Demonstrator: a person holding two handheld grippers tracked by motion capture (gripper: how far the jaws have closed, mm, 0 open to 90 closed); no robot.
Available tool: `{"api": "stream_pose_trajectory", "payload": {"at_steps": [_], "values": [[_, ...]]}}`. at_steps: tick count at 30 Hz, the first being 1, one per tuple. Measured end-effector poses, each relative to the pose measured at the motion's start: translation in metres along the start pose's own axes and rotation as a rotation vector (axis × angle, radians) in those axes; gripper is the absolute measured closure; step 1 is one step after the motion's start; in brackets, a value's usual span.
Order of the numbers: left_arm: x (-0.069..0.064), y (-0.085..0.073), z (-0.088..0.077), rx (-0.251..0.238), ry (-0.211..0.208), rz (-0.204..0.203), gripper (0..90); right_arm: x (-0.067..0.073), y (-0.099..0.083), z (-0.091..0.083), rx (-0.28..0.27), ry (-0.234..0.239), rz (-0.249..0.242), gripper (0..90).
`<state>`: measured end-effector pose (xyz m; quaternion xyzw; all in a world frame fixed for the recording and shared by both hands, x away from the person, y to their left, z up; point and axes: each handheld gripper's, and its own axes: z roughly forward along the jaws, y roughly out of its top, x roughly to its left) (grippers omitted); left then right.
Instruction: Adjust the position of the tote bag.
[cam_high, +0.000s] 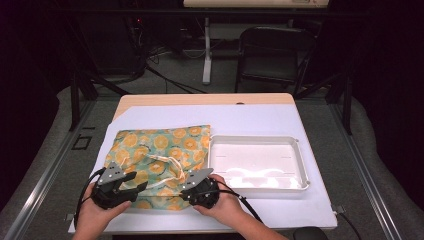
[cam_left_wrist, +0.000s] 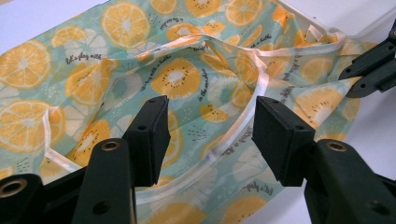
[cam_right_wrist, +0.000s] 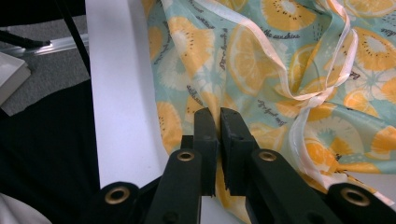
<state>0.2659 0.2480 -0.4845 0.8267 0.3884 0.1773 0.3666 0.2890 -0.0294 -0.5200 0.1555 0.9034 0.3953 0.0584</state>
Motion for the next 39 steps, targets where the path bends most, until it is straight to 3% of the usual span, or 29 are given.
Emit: {"api": "stream_pose_trajectory", "payload": {"at_steps": [5, 6, 12, 20, 26, 31, 39], "values": [[-0.006, 0.002, 0.002, -0.004, -0.017, 0.015, 45.1, -0.004, 0.001, -0.001, -0.027, 0.01, 0.044, 88.2], [-0.01, 0.003, 0.003, -0.002, -0.024, 0.035, 45.0, -0.007, 0.001, -0.002, -0.039, 0.013, 0.064, 88.7], [-0.019, 0.007, 0.007, 0.002, -0.04, 0.068, 44.6, -0.014, 0.001, -0.007, -0.076, 0.019, 0.116, 88.9], [-0.03, 0.007, 0.015, 0.009, -0.06, 0.101, 42.8, -0.019, 0.0, -0.009, -0.086, 0.022, 0.143, 88.5], [-0.036, 0.006, 0.022, 0.031, -0.033, 0.14, 42.5, -0.02, 0.001, -0.01, -0.102, 0.022, 0.158, 88.3], [-0.035, 0.003, 0.026, 0.045, -0.012, 0.145, 43.8, -0.021, 0.001, -0.013, -0.115, 0.021, 0.165, 88.1], [-0.026, -0.004, 0.029, 0.062, 0.018, 0.146, 56.6, -0.025, 0.001, -0.017, -0.139, 0.015, 0.186, 87.7]]}}
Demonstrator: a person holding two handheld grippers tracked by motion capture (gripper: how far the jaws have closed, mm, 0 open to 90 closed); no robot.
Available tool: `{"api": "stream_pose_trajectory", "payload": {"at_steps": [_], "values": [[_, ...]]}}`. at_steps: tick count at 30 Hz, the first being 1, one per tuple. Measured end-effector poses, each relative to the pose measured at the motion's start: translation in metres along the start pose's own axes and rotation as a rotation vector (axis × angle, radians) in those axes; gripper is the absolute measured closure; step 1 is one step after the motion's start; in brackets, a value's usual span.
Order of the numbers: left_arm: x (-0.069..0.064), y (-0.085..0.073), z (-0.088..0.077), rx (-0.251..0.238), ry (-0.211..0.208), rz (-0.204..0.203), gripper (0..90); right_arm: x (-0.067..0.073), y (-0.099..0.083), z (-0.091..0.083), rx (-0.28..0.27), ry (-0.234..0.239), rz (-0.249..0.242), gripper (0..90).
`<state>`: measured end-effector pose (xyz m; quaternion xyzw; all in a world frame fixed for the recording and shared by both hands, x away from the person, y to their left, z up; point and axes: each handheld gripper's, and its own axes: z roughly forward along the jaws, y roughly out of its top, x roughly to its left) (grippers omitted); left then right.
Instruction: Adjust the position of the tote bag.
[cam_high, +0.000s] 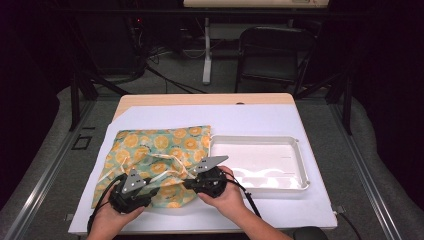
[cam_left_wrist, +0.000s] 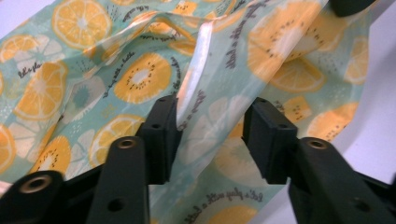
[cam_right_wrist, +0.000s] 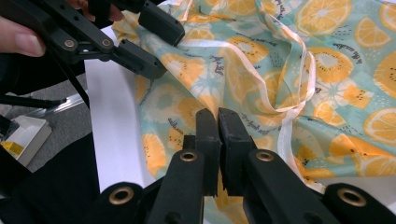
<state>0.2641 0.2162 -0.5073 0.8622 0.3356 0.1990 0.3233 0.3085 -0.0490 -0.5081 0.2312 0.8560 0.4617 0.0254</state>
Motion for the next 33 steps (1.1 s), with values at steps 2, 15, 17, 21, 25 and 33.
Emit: {"api": "stream_pose_trajectory", "payload": {"at_steps": [2, 15, 17, 21, 25, 33], "values": [[0.001, -0.001, 0.001, 0.008, 0.009, -0.007, 57.5, -0.001, 0.0, 0.0, -0.006, 0.0, 0.005, 87.5], [0.009, -0.007, -0.003, 0.013, 0.028, -0.01, 68.7, -0.006, 0.0, -0.005, -0.041, -0.015, 0.031, 86.4], [0.011, -0.008, -0.004, 0.016, 0.034, -0.011, 70.3, -0.006, 0.0, -0.005, -0.042, -0.016, 0.031, 86.4], [0.014, -0.009, -0.004, 0.02, 0.035, -0.017, 74.7, -0.006, -0.001, -0.005, -0.038, -0.015, 0.032, 86.3], [0.014, -0.01, -0.006, 0.011, 0.039, -0.027, 79.2, -0.006, -0.001, -0.004, -0.034, -0.011, 0.03, 86.2], [0.016, -0.009, -0.009, -0.011, 0.071, -0.042, 85.7, -0.003, -0.003, -0.001, -0.029, 0.002, 0.029, 84.3]]}}
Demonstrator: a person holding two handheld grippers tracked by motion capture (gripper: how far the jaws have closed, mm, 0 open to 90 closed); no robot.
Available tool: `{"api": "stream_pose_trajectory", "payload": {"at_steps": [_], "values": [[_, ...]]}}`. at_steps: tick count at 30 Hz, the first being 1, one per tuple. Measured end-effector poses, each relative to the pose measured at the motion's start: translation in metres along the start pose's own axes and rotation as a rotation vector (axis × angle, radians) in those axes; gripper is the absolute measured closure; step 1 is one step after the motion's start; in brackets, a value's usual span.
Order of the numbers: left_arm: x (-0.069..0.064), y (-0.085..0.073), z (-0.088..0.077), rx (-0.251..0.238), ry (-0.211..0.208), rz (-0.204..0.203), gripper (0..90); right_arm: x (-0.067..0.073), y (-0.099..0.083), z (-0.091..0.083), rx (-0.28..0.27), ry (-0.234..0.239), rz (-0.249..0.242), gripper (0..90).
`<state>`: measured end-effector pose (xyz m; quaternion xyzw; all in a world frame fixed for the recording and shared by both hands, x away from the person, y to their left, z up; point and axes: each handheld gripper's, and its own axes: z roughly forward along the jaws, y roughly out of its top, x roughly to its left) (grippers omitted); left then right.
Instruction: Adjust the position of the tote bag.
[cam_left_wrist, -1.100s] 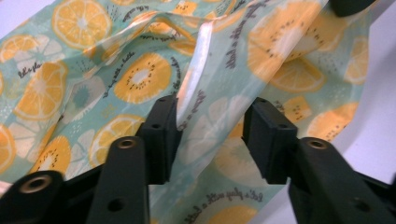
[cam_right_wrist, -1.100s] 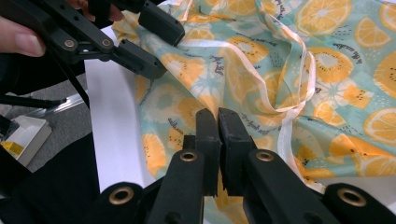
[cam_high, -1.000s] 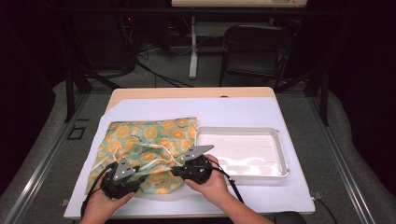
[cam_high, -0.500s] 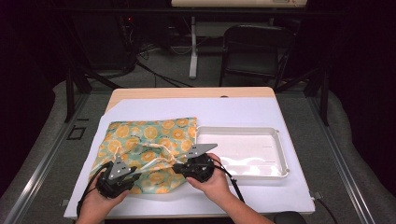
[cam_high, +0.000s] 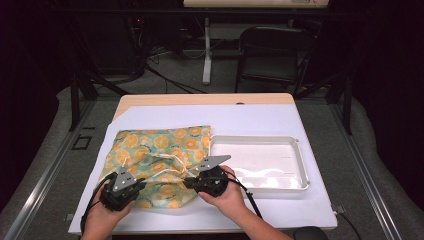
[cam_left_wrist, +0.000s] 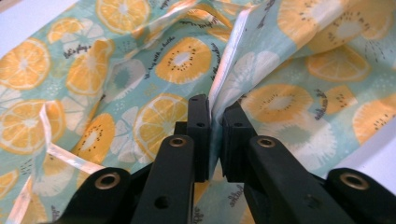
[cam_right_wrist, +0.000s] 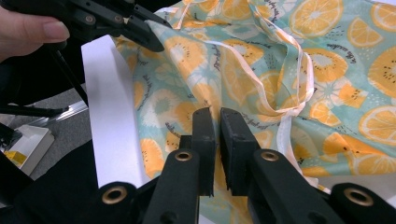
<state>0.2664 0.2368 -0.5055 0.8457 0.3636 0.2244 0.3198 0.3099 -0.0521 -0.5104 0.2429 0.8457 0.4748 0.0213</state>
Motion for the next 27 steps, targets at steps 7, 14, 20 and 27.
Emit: {"api": "stream_pose_trajectory", "payload": {"at_steps": [7, 14, 20, 27], "values": [[0.001, 0.002, -0.004, -0.033, 0.041, -0.02, 88.4, 0.002, -0.001, 0.001, 0.01, 0.011, -0.006, 81.9], [0.002, 0.011, -0.006, -0.078, 0.07, -0.041, 89.2, 0.004, -0.002, 0.001, 0.011, 0.012, -0.006, 77.8], [0.003, 0.021, -0.008, -0.112, 0.091, -0.042, 89.4, 0.006, -0.004, -0.001, 0.002, 0.001, -0.005, 73.4], [0.007, 0.037, -0.01, -0.152, 0.097, -0.048, 89.4, 0.005, -0.005, -0.009, -0.017, -0.025, -0.007, 67.5]]}}
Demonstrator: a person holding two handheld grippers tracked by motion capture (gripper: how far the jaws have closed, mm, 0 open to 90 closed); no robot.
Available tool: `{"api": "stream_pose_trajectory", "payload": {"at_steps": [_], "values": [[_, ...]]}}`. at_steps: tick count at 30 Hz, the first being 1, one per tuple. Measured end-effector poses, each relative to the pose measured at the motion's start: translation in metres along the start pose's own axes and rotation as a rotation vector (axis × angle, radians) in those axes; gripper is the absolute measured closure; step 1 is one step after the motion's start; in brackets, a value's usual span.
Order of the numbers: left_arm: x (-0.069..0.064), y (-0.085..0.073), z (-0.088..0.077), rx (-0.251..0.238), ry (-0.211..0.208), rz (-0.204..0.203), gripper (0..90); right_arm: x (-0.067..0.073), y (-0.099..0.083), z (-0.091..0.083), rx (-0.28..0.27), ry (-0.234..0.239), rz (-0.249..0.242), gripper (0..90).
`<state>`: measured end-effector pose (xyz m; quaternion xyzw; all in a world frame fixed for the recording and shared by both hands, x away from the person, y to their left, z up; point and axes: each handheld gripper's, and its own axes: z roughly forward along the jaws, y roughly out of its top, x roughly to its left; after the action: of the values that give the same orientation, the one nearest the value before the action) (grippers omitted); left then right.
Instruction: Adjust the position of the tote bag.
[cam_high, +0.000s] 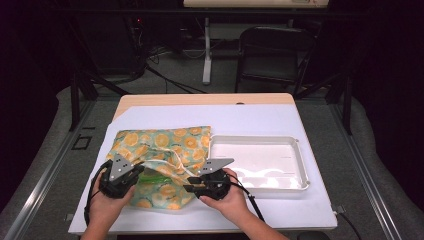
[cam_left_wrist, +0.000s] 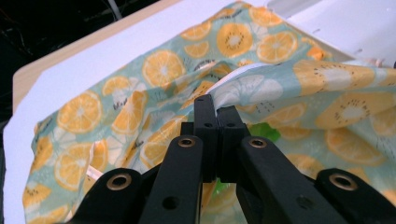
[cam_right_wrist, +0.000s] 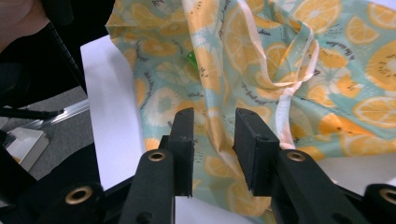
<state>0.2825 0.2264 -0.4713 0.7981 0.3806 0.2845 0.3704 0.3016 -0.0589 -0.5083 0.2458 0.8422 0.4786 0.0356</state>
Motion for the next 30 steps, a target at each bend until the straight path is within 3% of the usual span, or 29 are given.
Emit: {"api": "stream_pose_trajectory", "payload": {"at_steps": [10, 19, 25, 30], "values": [[0.008, 0.039, 0.007, -0.049, 0.004, 0.02, 89.5, -0.002, 0.004, -0.013, -0.036, -0.035, 0.008, 62.5], [0.021, 0.062, 0.018, -0.101, -0.023, -0.02, 89.6, -0.007, 0.024, -0.019, -0.059, -0.074, 0.006, 57.0], [0.028, 0.07, 0.021, -0.127, -0.049, -0.044, 89.6, -0.007, 0.041, -0.018, -0.048, -0.098, -0.001, 56.2], [0.034, 0.074, 0.021, -0.15, -0.064, -0.068, 89.6, -0.008, 0.053, -0.012, -0.043, -0.101, 0.022, 55.0]]}}
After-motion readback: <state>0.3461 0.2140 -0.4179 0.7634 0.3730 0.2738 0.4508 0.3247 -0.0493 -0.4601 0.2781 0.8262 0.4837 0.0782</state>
